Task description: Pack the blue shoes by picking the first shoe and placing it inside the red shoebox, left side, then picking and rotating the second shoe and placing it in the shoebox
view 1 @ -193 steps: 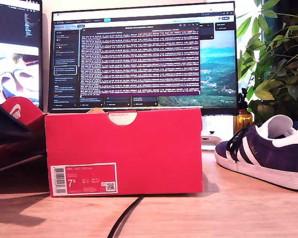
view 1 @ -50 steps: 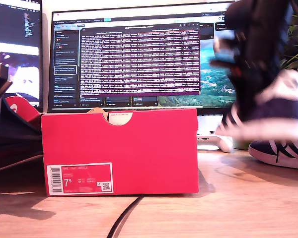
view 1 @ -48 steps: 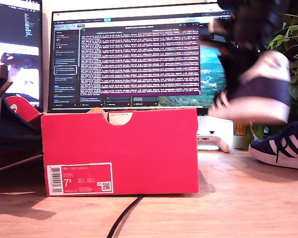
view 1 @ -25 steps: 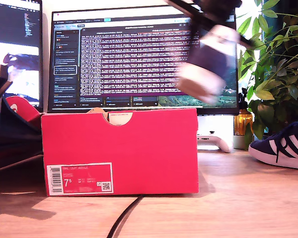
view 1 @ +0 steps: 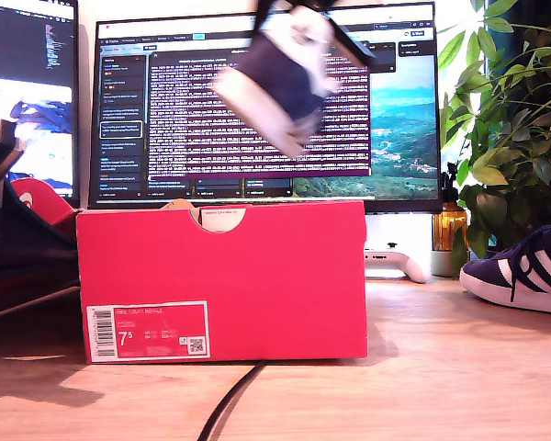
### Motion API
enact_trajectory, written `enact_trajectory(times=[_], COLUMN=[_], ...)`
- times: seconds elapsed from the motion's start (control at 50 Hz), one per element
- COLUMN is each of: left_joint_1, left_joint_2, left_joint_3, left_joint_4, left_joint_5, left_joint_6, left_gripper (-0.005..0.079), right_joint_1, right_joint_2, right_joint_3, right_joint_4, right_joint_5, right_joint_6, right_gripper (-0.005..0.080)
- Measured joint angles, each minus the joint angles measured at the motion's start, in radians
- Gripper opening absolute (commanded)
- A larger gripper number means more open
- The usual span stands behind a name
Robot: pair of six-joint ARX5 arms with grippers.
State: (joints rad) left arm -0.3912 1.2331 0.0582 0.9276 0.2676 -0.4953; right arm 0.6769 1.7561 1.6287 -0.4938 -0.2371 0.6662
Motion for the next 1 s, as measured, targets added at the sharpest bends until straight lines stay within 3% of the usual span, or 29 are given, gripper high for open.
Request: enact_trajectory(times=[0.28,0.82,1.0], left_joint_1=[0.000,0.000,0.000], left_joint_2=[0.000,0.000,0.000], left_joint_3=[0.000,0.001,0.001], left_joint_4=[0.000,0.000,0.000], left_joint_5=[0.000,0.000,0.000], left_joint_6=[0.000,0.001,0.001], left_gripper=[-0.0020,-0.0020,-0.0020], right_joint_1=[0.013,0.029,0.045], right_joint_2=[0.148,0.279,0.300], right_joint_3=[0.000,0.000,0.000], right_joint_4=[0.035,0.089,0.098], right_joint_5=[0.042,0.072,0.127], right_joint_6=[0.021,0.021,0.021], right_gripper=[-0.0013,-0.0013,-0.0013])
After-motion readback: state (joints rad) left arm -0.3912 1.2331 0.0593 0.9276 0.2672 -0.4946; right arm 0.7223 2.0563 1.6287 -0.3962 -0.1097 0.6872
